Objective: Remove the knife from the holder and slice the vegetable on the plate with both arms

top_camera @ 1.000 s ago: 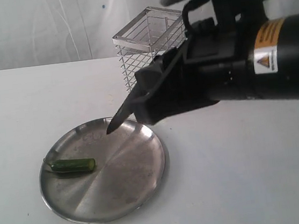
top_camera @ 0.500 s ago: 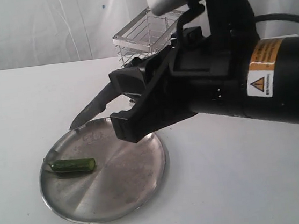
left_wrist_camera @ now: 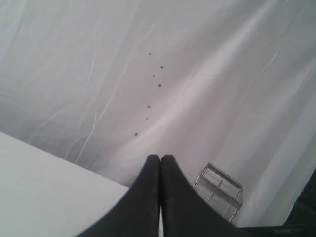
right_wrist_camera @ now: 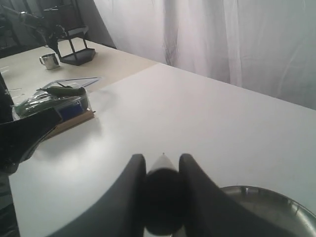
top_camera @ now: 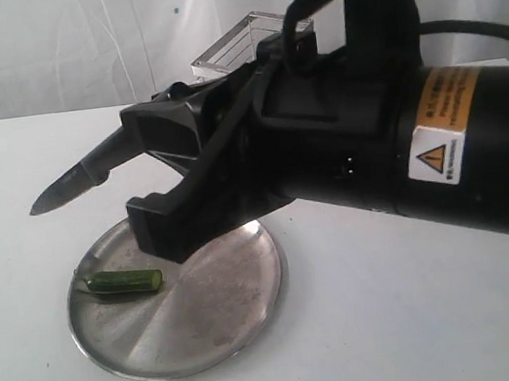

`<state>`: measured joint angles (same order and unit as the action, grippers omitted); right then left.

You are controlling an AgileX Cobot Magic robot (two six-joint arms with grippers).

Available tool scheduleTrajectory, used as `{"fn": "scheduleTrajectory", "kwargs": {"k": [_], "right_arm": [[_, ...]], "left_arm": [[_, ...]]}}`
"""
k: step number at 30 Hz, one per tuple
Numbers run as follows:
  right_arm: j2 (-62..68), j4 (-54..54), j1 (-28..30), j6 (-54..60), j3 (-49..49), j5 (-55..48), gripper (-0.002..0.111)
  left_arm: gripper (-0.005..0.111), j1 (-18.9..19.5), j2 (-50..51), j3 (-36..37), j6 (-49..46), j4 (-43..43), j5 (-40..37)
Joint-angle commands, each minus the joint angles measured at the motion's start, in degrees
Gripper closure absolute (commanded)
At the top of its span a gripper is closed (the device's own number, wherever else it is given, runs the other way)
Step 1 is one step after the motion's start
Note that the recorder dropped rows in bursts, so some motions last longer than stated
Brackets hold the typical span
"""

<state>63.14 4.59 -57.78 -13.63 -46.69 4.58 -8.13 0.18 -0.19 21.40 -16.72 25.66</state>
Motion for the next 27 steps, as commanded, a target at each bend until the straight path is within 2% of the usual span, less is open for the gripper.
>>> {"fn": "scheduleTrajectory", "kwargs": {"k": [1,3,5,6,7,9,11,12,13,18,21,27], "right_arm": [[-0.39,-0.14,-0.48,-0.25,-0.03,2.03,0.095],[-0.39,-0.14,-0.48,-0.25,-0.03,2.03,0.095],[-0.39,-0.14,-0.48,-0.25,-0.13,2.78,0.095],[-0.39,-0.14,-0.48,-0.25,-0.13,4.07,0.095],[-0.27,-0.14,-0.48,-0.25,-0.13,4.93,0.095],[0.26,-0.14,-0.48,-0.69,-0.13,6.21,0.095],[1.22,0.03,-0.48,-1.6,-0.26,8.45,0.095],[1.74,0.15,-0.48,-1.6,-0.9,8.66,0.095],[2.56,0.33,-0.48,-1.6,-1.68,8.8,0.095],[4.47,0.4,-0.48,-1.6,-4.11,8.7,0.095],[4.68,0.4,-0.48,-1.75,-4.14,8.96,0.095],[4.68,0.4,-0.48,-1.87,-4.14,10.25,0.095]], "left_arm": [[0.105,0.0,-0.18,0.19,-2.1,-0.41,-0.09],[0.105,0.0,-0.18,0.19,-3.38,0.87,-6.85],[0.107,0.0,-0.18,0.19,-0.68,2.38,-19.56],[0.107,0.0,-0.18,0.19,1.54,2.19,-28.62],[0.107,0.0,-0.18,0.19,1.53,1.78,-33.07],[0.107,0.0,-0.18,0.19,-1.63,-4.45,-32.54],[0.107,-1.27,-0.18,0.19,-11.67,-13.73,-34.75],[0.107,-2.1,-0.18,0.19,-19.01,-19.31,-36.33],[0.107,-3.13,-0.18,0.19,-29.46,-30.77,-37.03],[0.107,-3.68,2.91,-1.89,-64.6,-59.09,-37.03],[0.107,-3.68,8.64,-7.08,-77.97,-64.74,-36.19],[0.107,-3.73,26.85,-18.16,-87.97,-64.99,-35.81]]}}
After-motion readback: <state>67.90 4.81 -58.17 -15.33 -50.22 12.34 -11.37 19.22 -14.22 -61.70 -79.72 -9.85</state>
